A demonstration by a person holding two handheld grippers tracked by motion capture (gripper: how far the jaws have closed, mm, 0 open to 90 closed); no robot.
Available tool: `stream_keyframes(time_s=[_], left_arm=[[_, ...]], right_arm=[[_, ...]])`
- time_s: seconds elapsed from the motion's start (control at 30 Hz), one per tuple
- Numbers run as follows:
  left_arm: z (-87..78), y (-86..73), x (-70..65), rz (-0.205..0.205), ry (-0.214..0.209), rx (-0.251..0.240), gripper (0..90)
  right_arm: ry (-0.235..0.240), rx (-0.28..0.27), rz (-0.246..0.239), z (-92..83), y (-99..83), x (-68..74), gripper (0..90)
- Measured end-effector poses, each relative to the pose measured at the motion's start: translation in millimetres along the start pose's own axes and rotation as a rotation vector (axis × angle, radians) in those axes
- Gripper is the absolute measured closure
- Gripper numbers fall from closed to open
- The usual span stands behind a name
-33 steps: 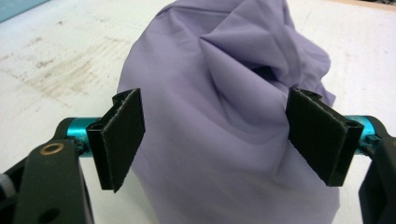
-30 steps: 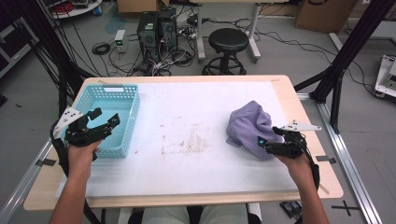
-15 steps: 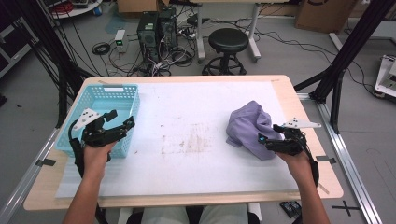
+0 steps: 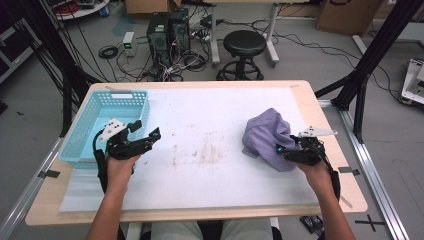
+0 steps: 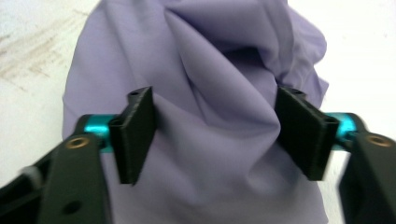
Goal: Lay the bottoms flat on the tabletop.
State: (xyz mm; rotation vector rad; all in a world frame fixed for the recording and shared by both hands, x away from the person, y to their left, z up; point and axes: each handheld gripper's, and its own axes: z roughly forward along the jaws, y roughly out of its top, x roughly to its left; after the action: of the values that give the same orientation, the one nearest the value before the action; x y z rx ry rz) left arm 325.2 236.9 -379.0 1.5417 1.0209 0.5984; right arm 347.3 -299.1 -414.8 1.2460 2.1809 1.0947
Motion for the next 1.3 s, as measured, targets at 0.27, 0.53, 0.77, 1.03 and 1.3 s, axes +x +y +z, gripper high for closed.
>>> stream_keyframes(time_s=[0.27,0.53,0.77,1.03,1.3], left_arm=[[0.9,-9.5,-7.3,0.007,-0.027,0.041,21.2],[4.2,-14.1,-9.1,-0.004,-0.033,0.046,21.7],[11.4,-14.7,-14.5,0.003,-0.052,0.060,22.8],[9.7,-16.4,-16.9,0.025,-0.051,0.039,23.2],[10.8,-19.1,-16.8,0.030,-0.073,0.047,23.3]], right_arm=[[0.071,0.041,-0.008,7.6,4.2,5.0,80.6],[0.220,-0.021,-0.101,13.9,23.5,47.1,84.1],[0.384,-0.006,-0.186,33.2,32.3,97.4,75.1],[0.312,-0.110,-0.115,5.3,33.5,73.5,50.6],[0.042,-0.102,0.073,-7.7,24.1,7.8,44.8]])
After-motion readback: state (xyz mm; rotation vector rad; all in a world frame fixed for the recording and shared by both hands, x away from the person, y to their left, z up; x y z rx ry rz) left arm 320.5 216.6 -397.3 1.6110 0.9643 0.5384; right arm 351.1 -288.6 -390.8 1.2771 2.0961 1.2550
